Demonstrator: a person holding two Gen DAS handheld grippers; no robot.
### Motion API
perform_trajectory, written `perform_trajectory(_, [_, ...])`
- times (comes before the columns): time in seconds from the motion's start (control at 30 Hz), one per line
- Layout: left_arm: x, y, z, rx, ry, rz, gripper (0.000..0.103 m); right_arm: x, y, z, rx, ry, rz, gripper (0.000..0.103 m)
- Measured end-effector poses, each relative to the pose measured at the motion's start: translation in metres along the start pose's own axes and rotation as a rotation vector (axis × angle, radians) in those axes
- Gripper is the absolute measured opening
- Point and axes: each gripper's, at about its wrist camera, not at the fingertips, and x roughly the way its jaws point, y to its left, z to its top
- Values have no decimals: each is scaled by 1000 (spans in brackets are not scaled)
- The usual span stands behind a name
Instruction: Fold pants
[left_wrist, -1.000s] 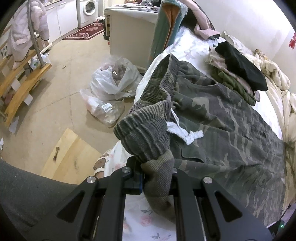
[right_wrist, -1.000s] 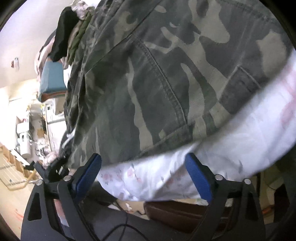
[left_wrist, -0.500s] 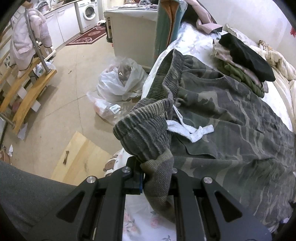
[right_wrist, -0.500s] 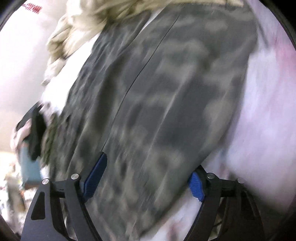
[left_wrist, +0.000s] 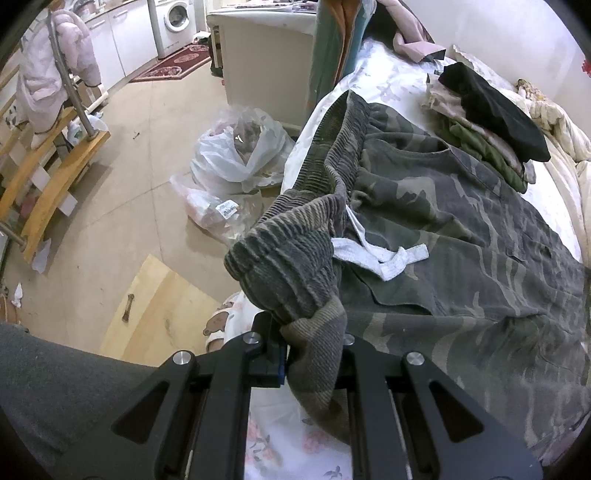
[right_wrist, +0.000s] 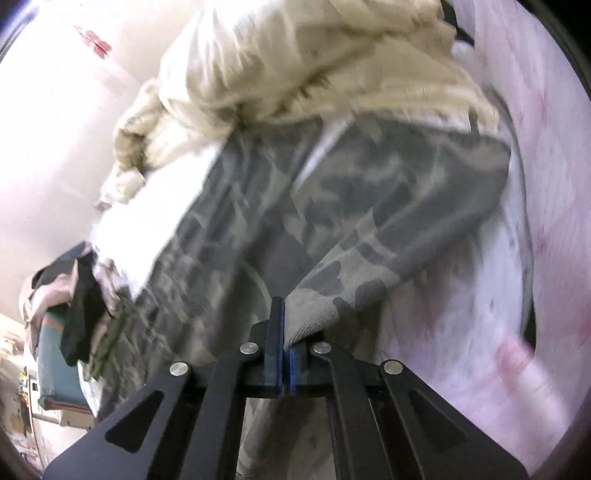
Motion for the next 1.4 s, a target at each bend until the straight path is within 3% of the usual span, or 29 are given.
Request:
perform_trajectory(0.27, [-29,6,19,-74,52,-127,7,-23,39,38,-29,-83,141,1])
perform_trajectory(0.5, [-29,-13,70,-130,74,-135,8,19,95,81,-49,-52,177,1])
perform_trajectory(0.7, [4,-51,129,-67,127,-111,9,106,154,110,-178,44,146,1])
perform_trajectory(0.9, [55,-98,189,75,119,-11,10,213,200,122,-326,143,70,1])
perform_trajectory(1.07, [124,-145,213,235,140,106,14,295,228,118,-466,240,-25,1])
perform_trajectory(1.17, [158,-159,214,269,168,167,17,334,230,110,-510,304,-94,4])
perform_trajectory(1.23, [170,-162,215,273,179,151,23,351,228,107,-527,337,-118,5])
perform_trajectory(1.4, [171,-159,212,298,197,-6,61,355,226,109,-571,369,-100,10])
